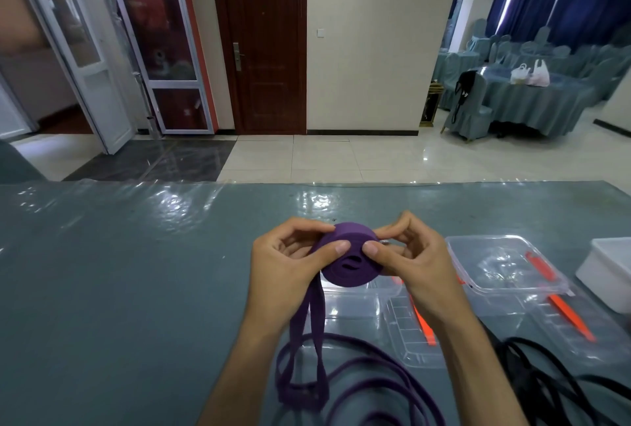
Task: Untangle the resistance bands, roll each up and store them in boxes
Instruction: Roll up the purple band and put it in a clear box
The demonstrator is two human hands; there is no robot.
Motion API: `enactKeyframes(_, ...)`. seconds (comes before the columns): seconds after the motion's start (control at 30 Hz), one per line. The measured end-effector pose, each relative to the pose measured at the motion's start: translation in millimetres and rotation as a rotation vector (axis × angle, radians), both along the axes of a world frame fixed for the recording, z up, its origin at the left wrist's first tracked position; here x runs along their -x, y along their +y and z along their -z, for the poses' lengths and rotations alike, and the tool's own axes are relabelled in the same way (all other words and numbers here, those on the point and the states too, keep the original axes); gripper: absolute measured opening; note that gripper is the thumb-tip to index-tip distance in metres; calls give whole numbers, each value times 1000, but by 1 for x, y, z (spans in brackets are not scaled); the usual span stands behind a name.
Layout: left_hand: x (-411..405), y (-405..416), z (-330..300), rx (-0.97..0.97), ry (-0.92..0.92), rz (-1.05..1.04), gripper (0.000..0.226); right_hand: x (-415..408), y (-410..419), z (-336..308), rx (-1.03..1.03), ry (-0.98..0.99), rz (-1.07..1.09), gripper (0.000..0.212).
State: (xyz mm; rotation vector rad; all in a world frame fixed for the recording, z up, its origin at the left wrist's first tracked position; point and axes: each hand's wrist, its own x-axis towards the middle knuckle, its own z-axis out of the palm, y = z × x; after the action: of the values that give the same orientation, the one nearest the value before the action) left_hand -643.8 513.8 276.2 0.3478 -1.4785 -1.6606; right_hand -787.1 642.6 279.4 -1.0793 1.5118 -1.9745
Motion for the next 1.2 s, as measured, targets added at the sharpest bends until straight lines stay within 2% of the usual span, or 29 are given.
enactKeyframes(0.17,0,2,-3,76,-19,7,32,10,8,-11,-73,55,-173,44)
enactKeyframes(0.23,0,3,-3,120,-36,17,31,11,8,-12,-85,44,-212,38)
enactKeyframes(0.43,0,0,2,107,-47,87,25,8,6,-14,-16,211,-81,37)
enactKeyframes(0.53,-5,-7,4,64,-35,140,31,5,5,-10,24,156,-34,30)
enactKeyframes(0.63,-8,-10,6,64,-56,100,29,1,2,-2,-2,54,-35,20)
enactKeyframes(0.8,-3,-4,9,85,-59,-12,25,-5,-2,3,61,-8,64,25)
enactKeyframes(0.9,-5,-6,7,67,-66,89,34,-9,-7,7,130,-5,134,21)
enactKeyframes(0.97,-9,-11,6,60,-76,111,38,-9,-7,11,117,20,86,27)
enactKeyframes(1.1,-11,-13,7,45,-98,45,39,-7,-5,11,9,3,-13,18)
enactKeyframes(1.2,-4,-6,9,26,-64,-3,37,-5,-8,7,8,38,42,23)
